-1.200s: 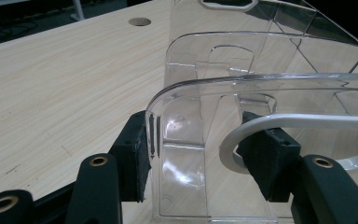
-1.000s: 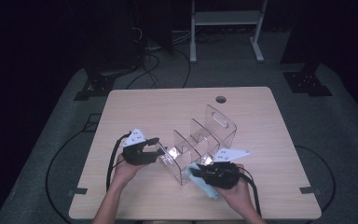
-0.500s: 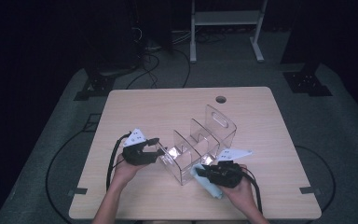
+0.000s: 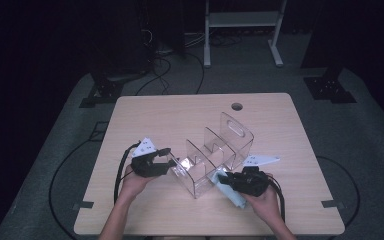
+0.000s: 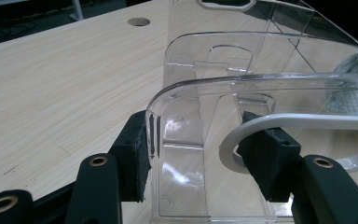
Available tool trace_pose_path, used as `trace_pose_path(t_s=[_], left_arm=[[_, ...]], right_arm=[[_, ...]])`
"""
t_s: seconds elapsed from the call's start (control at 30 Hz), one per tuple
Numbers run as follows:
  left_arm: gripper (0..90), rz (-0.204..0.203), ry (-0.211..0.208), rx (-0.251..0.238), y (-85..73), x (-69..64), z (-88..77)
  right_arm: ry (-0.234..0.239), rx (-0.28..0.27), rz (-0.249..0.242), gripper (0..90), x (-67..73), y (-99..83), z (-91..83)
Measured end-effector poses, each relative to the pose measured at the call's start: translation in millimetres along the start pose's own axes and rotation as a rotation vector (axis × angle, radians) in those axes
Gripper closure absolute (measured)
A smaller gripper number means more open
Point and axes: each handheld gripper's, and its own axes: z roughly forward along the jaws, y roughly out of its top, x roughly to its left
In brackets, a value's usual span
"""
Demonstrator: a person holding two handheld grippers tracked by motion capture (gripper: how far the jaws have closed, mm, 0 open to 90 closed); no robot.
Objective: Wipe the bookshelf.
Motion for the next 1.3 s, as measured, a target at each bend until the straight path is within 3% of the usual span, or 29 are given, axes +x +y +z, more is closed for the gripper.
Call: trace_pose_path(t_s=[0.13,0.3,0.4,0.47,0.57,0.63,0.73,0.83,0.9,1.0,1.03,1.13,1.2,1.3], left_arm=[[45.5,-0.002,-0.004,-0.001,-0.1,0.6,-0.1],[45.5,0.003,-0.009,-0.003,0.2,-1.1,1.1],[45.5,0.004,-0.022,-0.004,0.7,-3.1,2.7],[45.4,0.01,-0.026,-0.002,0.8,-4.5,3.0],[45.3,0.012,-0.031,0.0,0.6,-3.6,2.3],[45.3,0.024,-0.048,0.005,0.2,-2.0,0.6],[45.3,0.023,-0.052,0.007,0.2,-2.5,0.0],[45.2,0.011,-0.054,0.001,0.0,-1.3,0.3],[45.2,0.013,-0.054,0.001,0.1,-1.6,0.7],[45.1,0.015,-0.037,0.003,0.5,-4.2,1.9],[45.1,0.014,-0.035,0.002,0.5,-4.4,2.2],[45.0,0.02,-0.034,0.005,0.7,-4.1,2.0],[45.0,0.022,-0.034,0.008,0.5,-3.9,1.2],[45.0,0.02,-0.037,0.005,0.4,-3.8,1.4]], right_arm=[[0.006,-0.044,-0.051,77.0,14.7,13.7,-12.5],[-0.028,-0.085,-0.113,77.0,31.1,36.5,-23.9],[-0.031,-0.056,-0.155,77.0,39.8,45.1,-13.4],[-0.012,-0.021,-0.165,77.1,45.8,46.2,-3.7],[0.058,0.005,-0.166,77.1,59.8,43.5,10.8],[0.055,0.01,-0.18,77.1,65.9,43.2,12.8],[0.055,0.018,-0.176,77.0,62.1,43.3,10.5],[-0.041,0.006,-0.191,77.0,51.3,44.5,-1.1],[-0.073,-0.002,-0.173,77.1,42.8,43.7,-7.2],[-0.053,-0.013,-0.155,77.2,41.9,40.5,-6.0],[-0.01,-0.012,-0.151,77.1,47.4,39.5,-1.5],[0.058,0.001,-0.175,77.0,61.6,39.4,9.8],[0.044,0.012,-0.206,77.0,65.9,41.2,10.8],[-0.005,-0.002,-0.189,76.9,53.4,41.8,2.0]])
